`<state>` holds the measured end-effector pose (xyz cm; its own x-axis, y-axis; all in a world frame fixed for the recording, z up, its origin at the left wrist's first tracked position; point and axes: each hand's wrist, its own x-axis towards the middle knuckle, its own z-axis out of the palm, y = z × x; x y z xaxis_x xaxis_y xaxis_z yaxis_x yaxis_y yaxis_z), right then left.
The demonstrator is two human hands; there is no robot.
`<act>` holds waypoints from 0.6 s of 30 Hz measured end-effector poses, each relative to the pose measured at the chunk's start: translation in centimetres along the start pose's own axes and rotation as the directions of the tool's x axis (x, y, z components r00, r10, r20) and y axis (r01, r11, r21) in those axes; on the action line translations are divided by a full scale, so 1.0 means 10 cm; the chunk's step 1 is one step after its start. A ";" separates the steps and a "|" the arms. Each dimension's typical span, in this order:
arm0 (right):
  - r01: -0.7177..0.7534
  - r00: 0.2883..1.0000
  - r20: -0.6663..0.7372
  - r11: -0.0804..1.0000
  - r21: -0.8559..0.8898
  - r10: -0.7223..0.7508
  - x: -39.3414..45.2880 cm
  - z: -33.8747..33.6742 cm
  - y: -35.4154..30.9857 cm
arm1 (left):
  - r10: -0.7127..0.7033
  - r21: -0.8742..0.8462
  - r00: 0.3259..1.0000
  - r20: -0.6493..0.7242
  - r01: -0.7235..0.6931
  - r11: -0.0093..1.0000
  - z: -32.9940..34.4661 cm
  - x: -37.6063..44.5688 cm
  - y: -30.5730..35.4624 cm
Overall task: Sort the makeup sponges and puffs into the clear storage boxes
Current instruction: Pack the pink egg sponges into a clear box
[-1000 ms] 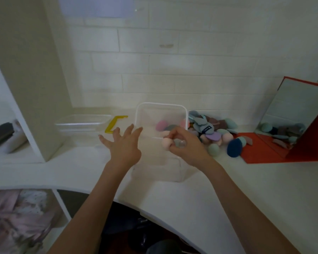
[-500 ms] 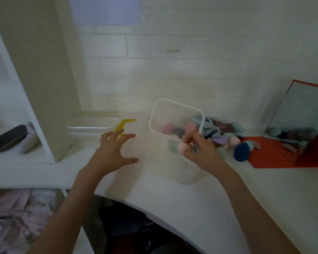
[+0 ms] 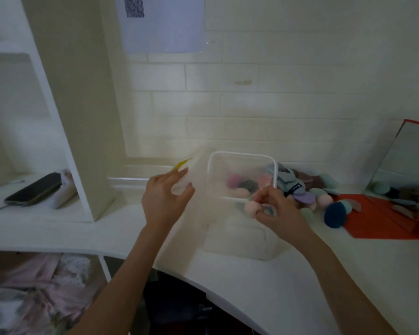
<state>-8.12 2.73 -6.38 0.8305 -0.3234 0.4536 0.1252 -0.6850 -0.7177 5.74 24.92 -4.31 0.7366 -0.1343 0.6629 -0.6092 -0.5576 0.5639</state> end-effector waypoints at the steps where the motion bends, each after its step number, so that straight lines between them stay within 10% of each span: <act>1: -0.006 1.000 -0.010 1.000 0.003 0.007 0.00 0.03 -0.01 | 0.021 0.007 1.000 -0.020 -0.021 1.000 -0.02 0.00 -0.02; 11: -0.041 0.999 0.002 0.993 0.110 0.041 0.03 0.09 0.00 | 0.333 0.159 0.860 -0.386 -0.294 0.943 -0.32 0.29 -0.04; 18: -0.051 0.999 0.021 0.993 0.106 0.050 0.10 0.32 -0.12 | 0.365 0.402 0.908 -0.206 -0.262 0.877 -0.35 0.53 -0.43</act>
<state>-5.70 5.35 -6.74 0.8469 -0.3431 0.4063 0.1391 -0.5945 -0.7920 11.28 29.45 -1.51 0.3858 -0.1571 0.9091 -0.6089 -0.7836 0.1230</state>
